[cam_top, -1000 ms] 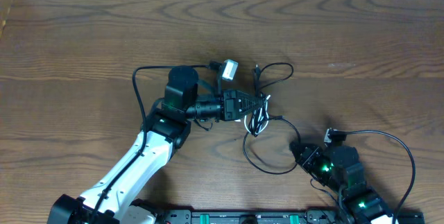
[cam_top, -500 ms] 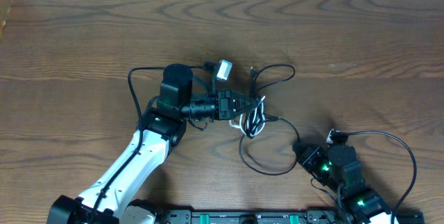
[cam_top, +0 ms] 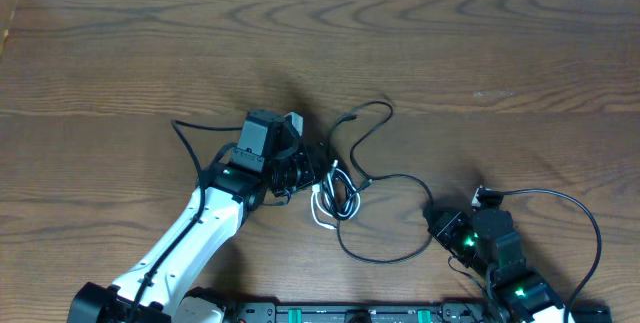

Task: Untangle cables

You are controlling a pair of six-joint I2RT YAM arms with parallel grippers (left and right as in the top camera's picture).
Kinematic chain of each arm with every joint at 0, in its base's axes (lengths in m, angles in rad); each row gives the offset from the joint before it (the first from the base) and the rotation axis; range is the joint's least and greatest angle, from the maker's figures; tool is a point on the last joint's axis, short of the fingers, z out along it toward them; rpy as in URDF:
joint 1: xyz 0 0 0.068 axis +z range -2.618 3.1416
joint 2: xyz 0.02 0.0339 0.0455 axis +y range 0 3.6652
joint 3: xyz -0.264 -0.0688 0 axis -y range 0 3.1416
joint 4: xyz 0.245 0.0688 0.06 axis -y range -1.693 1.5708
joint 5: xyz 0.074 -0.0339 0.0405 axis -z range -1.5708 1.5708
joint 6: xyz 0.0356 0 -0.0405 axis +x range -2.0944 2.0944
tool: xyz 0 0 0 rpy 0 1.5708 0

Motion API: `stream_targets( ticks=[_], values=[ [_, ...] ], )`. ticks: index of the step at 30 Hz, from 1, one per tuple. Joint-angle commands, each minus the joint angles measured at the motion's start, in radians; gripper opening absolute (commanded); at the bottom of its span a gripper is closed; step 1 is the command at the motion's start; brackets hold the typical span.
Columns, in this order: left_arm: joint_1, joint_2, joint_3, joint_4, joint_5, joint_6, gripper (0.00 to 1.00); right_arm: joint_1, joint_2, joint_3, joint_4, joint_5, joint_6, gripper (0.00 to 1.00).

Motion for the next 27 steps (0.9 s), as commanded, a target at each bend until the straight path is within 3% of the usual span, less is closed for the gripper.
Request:
stream_targets(
  ticks=[1, 7, 16, 22, 25, 27],
  values=[
    [0.003, -0.012, 0.012, -0.011, -0.118, 0.016, 0.08, 0.0, 0.0, -0.002, 0.01, 0.027, -0.041, 0.01],
    [0.001, -0.012, 0.012, 0.011, -0.118, -0.066, 0.08, 0.0, 0.0, 0.061, -0.001, 0.018, -0.168, 0.04],
    [0.0, -0.012, 0.012, 0.053, -0.106, -0.177, 0.08, 0.0, 0.0, 0.323, -0.362, 0.056, -0.231, 0.17],
    [-0.058, -0.012, 0.012, 0.121, -0.035, -0.187, 0.08, 0.001, 0.001, 0.351, -0.391, -0.034, -0.23, 0.29],
    [-0.106, -0.012, 0.012, 0.174, -0.032, -0.187, 0.08, 0.004, 0.001, 0.351, -0.415, -0.074, -0.23, 0.43],
    [-0.135, -0.012, 0.012, 0.202, -0.031, -0.188, 0.08, 0.004, 0.001, 0.35, -0.433, -0.101, -0.229, 0.47]
  ],
)
